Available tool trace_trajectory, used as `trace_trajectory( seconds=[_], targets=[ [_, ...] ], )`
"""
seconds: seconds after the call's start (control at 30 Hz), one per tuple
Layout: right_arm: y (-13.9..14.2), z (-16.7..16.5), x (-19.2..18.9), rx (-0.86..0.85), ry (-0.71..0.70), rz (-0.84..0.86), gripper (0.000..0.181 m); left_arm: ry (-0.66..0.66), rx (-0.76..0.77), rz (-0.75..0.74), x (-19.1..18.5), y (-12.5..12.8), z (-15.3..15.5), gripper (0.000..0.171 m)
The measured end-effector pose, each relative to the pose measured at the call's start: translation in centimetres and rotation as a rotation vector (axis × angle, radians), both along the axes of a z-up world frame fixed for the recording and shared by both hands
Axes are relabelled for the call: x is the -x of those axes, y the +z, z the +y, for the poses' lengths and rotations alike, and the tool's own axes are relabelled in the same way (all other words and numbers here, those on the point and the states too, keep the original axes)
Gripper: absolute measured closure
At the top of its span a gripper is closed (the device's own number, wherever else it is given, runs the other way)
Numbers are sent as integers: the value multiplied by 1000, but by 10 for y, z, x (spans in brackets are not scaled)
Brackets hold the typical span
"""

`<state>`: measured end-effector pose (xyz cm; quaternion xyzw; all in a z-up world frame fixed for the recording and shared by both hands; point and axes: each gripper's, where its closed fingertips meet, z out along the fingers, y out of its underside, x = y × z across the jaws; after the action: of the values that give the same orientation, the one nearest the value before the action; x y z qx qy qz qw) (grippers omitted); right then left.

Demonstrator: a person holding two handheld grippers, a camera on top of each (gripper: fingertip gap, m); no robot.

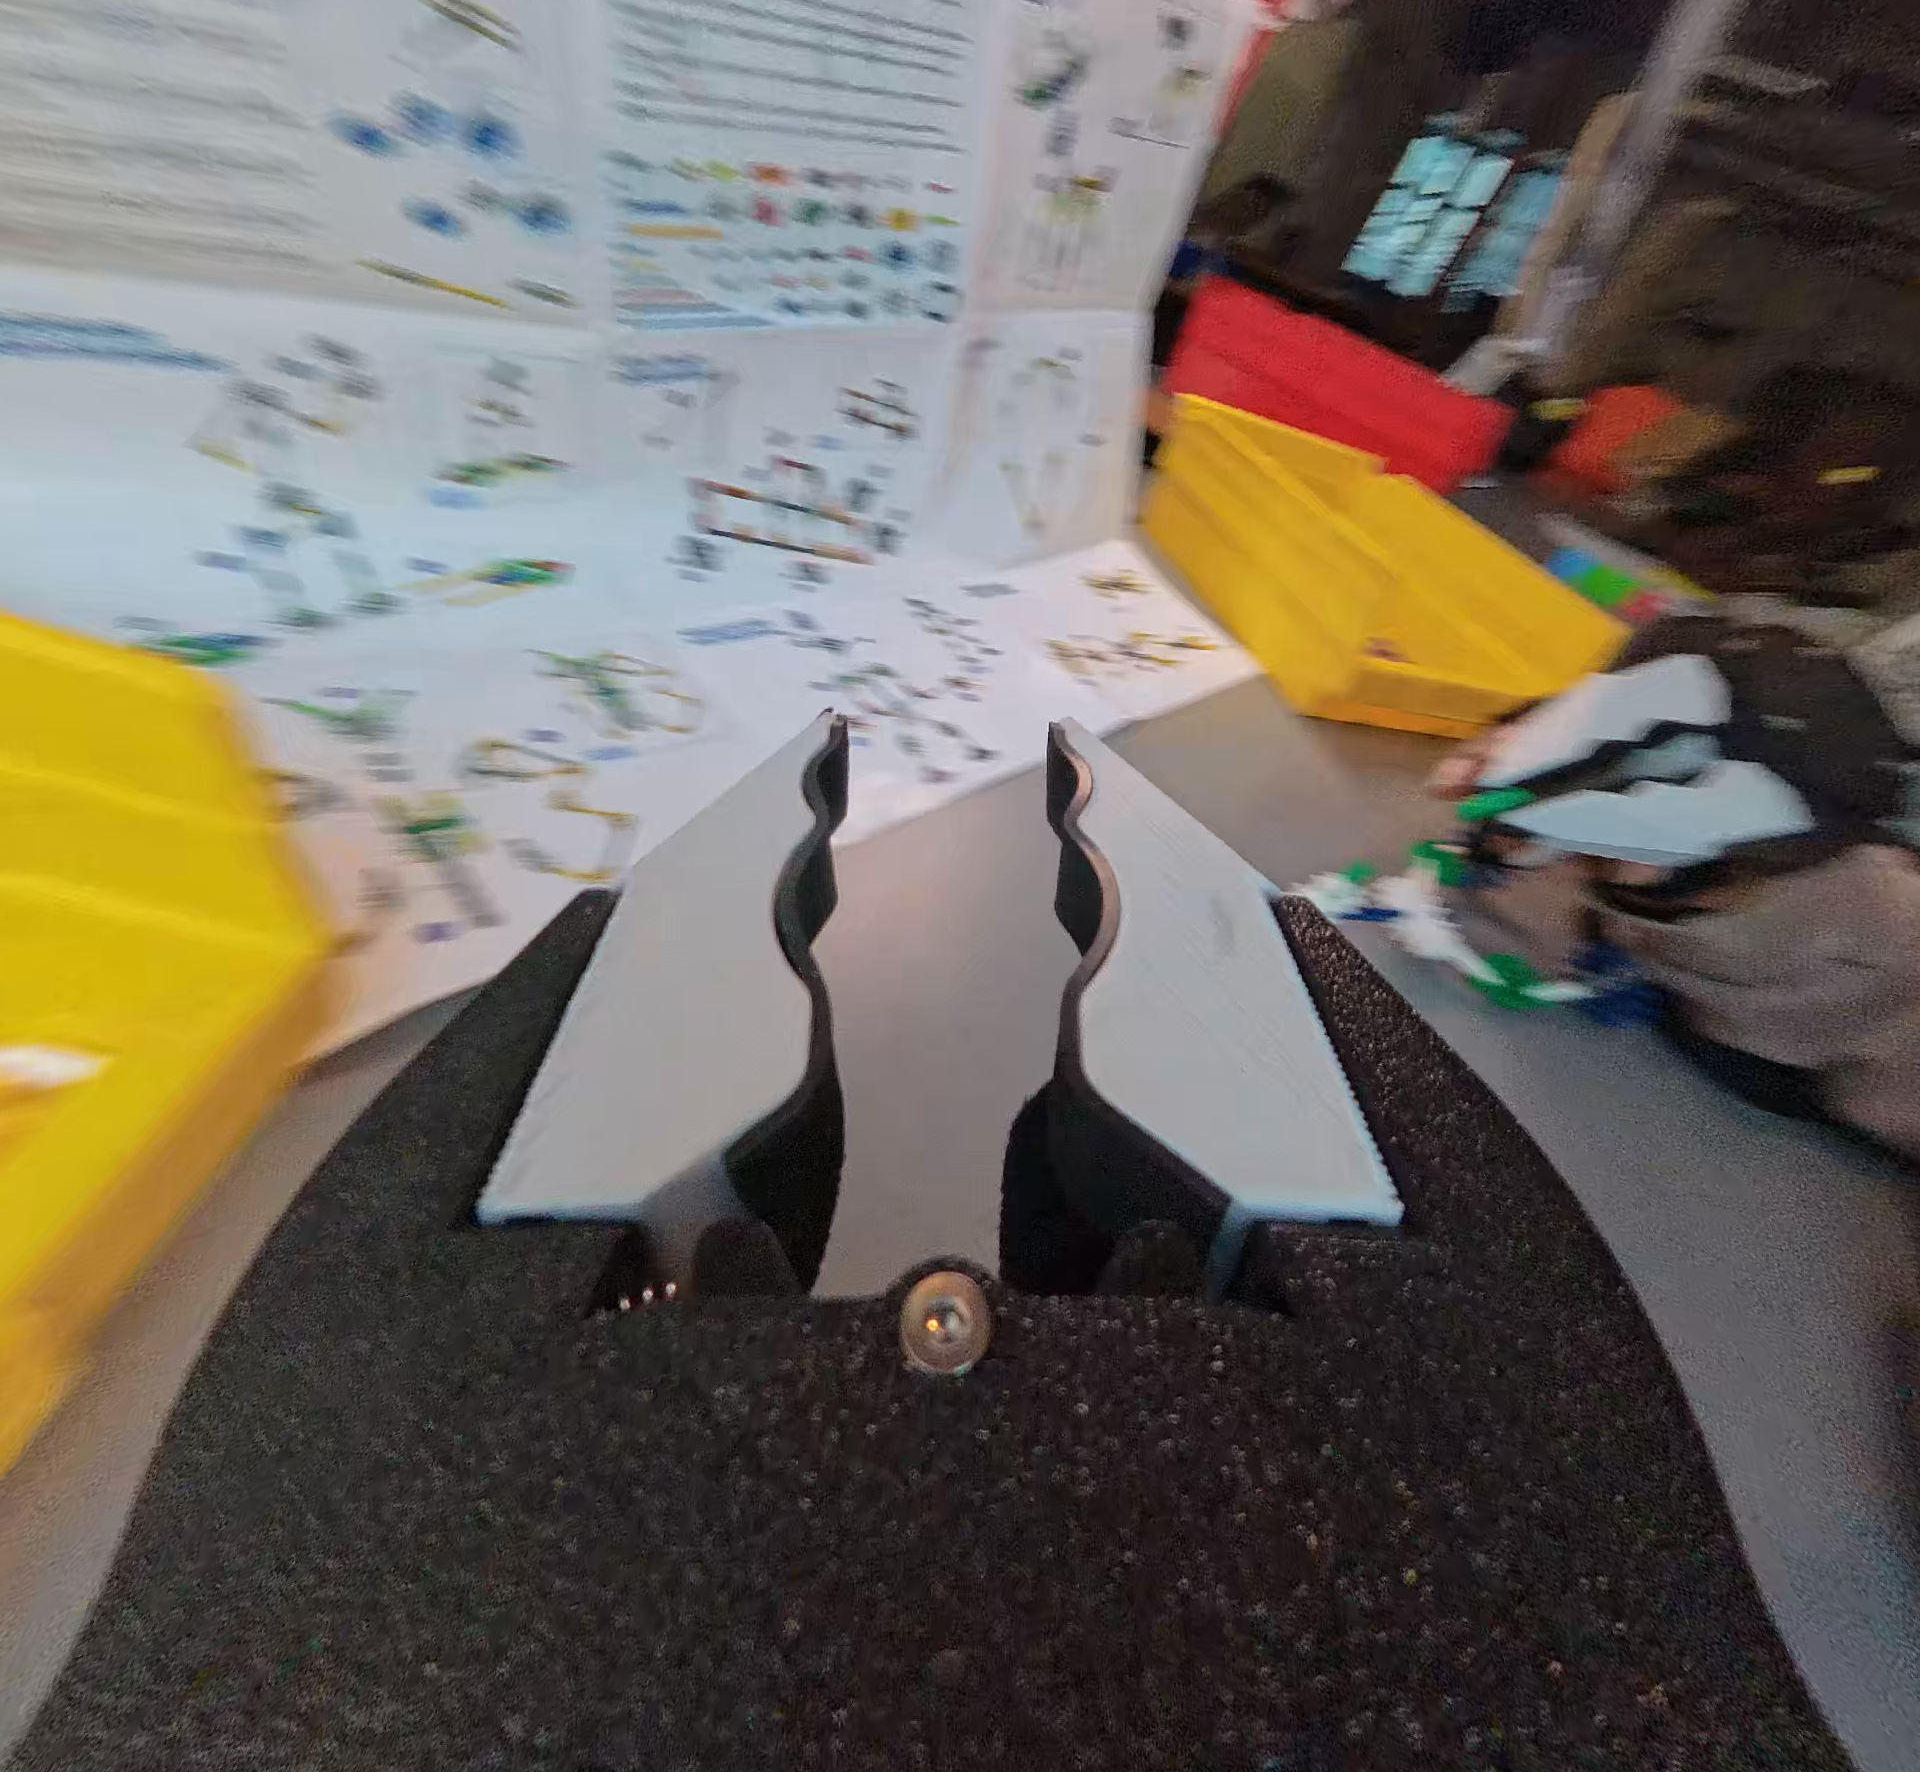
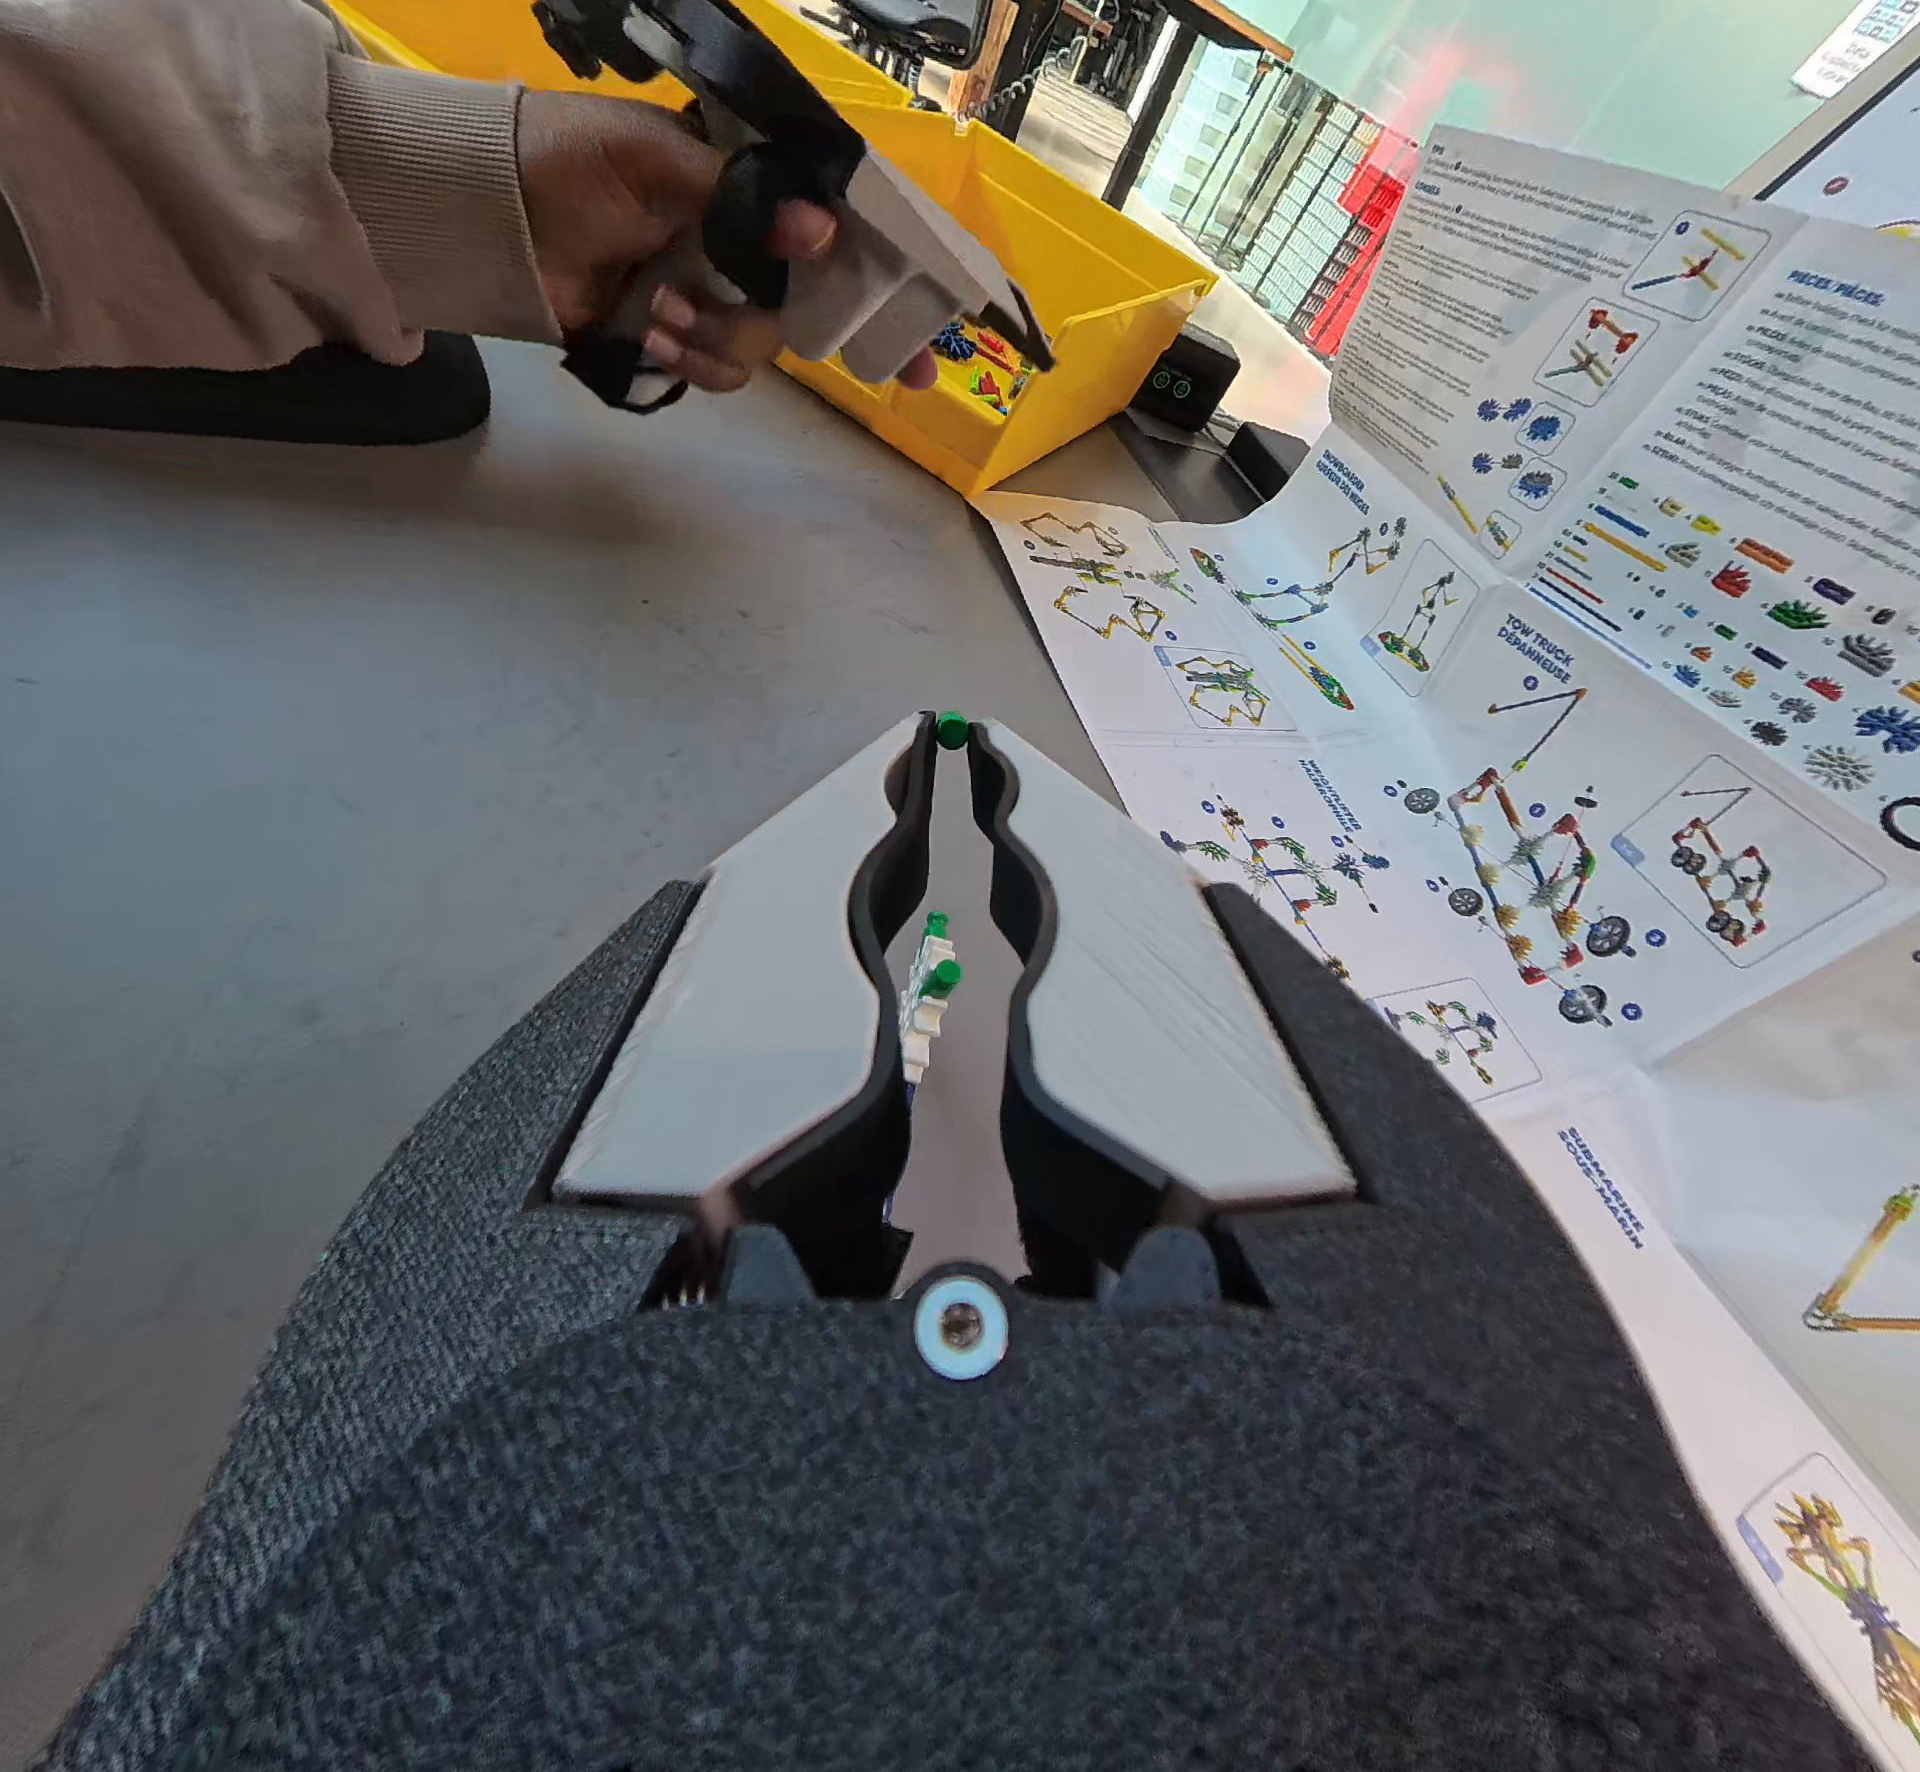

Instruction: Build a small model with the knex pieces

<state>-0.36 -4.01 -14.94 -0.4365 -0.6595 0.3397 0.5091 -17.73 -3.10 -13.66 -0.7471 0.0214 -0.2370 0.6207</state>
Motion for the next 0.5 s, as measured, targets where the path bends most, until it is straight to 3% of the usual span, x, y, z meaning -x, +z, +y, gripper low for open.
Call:
trace_trajectory(
  seconds=[0.1,0.2,0.33,0.5],
  targets=[
    [0,-2,0,-23,6,11,177,-444,77,-266,-96,-5,-12,134],
    [4,-10,1,-44,41,37,176,-646,132,-373,-148,-9,-27,134],
    [7,-22,2,-55,96,70,176,-747,149,-495,-169,-3,-36,142],
    [8,-31,2,-52,142,86,176,-774,168,-496,-173,-4,-40,150]
  ],
)
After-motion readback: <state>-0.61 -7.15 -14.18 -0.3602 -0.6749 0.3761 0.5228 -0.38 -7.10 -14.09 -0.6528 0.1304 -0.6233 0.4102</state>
